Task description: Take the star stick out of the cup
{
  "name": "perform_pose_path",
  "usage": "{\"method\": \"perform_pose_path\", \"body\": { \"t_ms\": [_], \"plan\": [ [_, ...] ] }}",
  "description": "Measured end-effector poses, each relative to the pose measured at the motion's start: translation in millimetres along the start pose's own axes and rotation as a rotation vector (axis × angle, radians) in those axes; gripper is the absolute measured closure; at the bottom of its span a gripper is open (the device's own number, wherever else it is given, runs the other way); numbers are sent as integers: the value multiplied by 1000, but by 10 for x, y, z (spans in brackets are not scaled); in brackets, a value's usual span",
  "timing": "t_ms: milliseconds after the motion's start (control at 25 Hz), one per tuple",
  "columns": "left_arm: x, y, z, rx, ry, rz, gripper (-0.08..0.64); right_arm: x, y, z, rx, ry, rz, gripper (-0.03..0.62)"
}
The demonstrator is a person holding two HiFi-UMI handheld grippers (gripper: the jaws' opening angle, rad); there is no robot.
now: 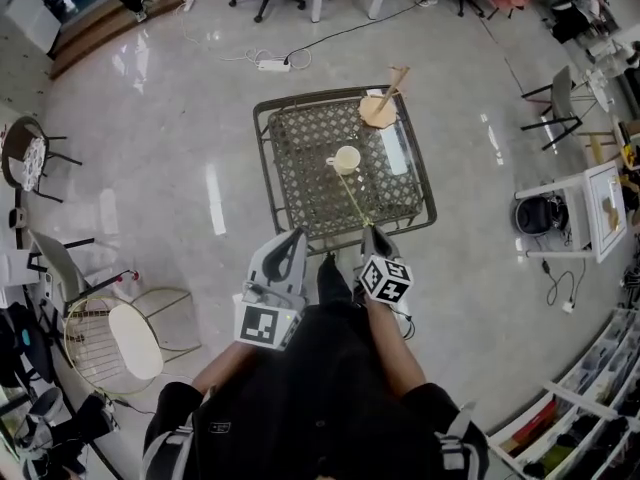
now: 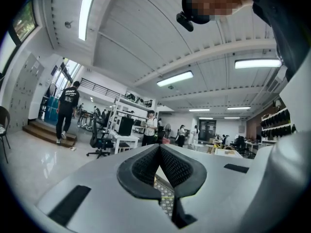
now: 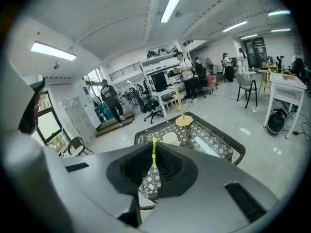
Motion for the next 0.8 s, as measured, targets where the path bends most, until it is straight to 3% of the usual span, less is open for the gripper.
{"method": "perform_pose_path", "body": {
  "t_ms": [240, 520, 800],
  "plan": [
    [-400, -91, -105, -27, 40, -13, 548, -516, 48, 301, -3, 4, -68, 571],
    [-692, -5, -268, 4, 94, 4, 548, -1015, 21, 475, -20, 7, -142, 571],
    [-753, -60, -467, -33, 72, -20, 548, -1349, -44, 495, -35, -21, -183, 571]
  ]
}}
Point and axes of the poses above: the fingertips, and each gripper's own axes: x forward along the fingers, z to its left, y out of its underside, the point moved 3 cm from there along -x, backward along the fingers, and after that the axes turned 1 degree about x, right-handed, at the moved point
